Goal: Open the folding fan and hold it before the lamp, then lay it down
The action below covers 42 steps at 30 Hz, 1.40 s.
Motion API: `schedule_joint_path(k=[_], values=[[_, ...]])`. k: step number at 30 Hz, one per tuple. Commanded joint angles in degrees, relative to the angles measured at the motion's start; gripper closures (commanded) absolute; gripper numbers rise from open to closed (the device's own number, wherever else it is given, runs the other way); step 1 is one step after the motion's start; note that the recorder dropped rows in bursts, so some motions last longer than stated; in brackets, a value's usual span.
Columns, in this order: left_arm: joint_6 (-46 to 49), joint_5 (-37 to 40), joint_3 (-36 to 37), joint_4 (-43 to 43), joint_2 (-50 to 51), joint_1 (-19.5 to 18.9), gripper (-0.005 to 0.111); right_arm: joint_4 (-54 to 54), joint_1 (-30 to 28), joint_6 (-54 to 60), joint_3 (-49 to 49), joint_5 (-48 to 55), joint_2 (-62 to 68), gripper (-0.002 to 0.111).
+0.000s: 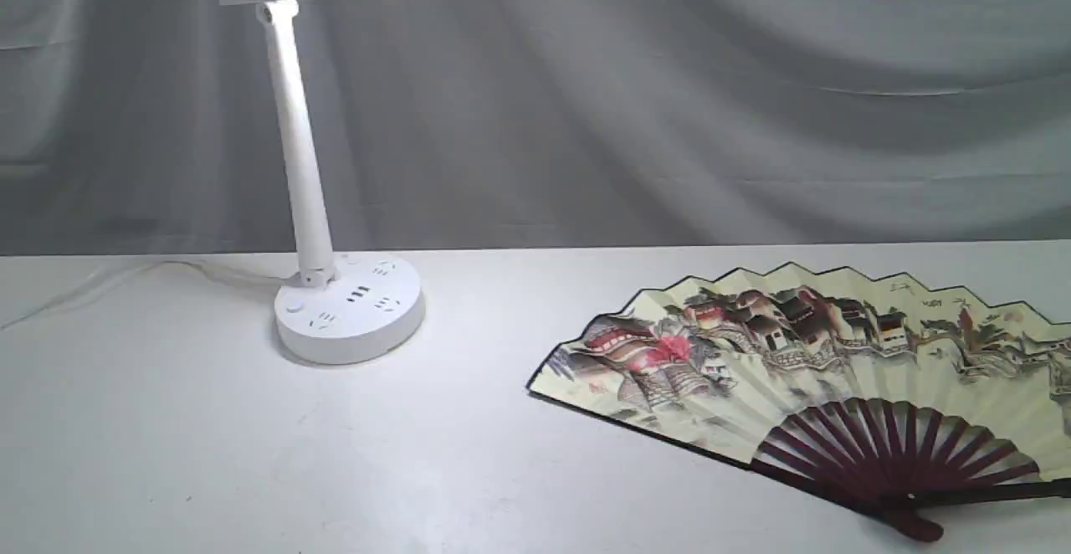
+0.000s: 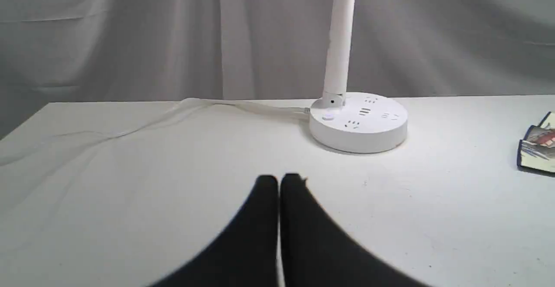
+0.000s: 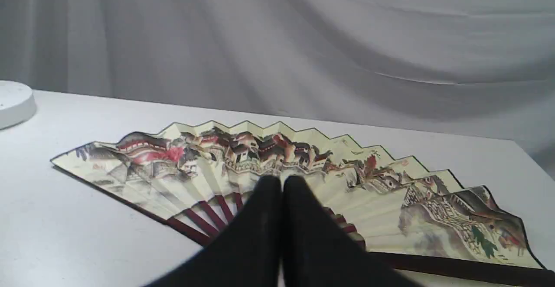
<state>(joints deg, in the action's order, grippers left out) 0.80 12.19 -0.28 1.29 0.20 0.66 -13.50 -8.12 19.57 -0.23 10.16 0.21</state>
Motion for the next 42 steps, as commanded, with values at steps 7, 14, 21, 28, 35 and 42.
schedule_joint_path(k=[7, 14, 21, 28, 35, 42], values=[[-0.8, -0.4, 0.28, 0.23, -0.2, 0.22, 0.107, 0.88, 0.15, 1.03, 0.23, 0.77, -0.21, 0.108], [-0.8, -0.4, 0.28, 0.23, -0.2, 0.22, 0.107, 0.05, 0.15, 1.03, 0.23, 0.83, -0.21, 0.108], [-0.8, -0.4, 0.28, 0.23, -0.2, 0.22, 0.107, 0.05, 0.15, 1.03, 0.23, 0.83, -0.21, 0.108], [-0.8, -0.4, 0.28, 0.23, -0.2, 0.22, 0.107, 0.05, 0.15, 1.03, 0.23, 0.83, -0.21, 0.108], [-0.8, -0.4, 0.28, 0.23, -0.2, 0.22, 0.107, 4.87, 0.15, -4.29, 0.23, 1.04, -0.21, 0.108], [-0.8, -0.4, 0.28, 0.23, -0.2, 0.22, 0.107, 15.99, 0.15, -17.83, 0.23, 1.04, -0.21, 0.108]])
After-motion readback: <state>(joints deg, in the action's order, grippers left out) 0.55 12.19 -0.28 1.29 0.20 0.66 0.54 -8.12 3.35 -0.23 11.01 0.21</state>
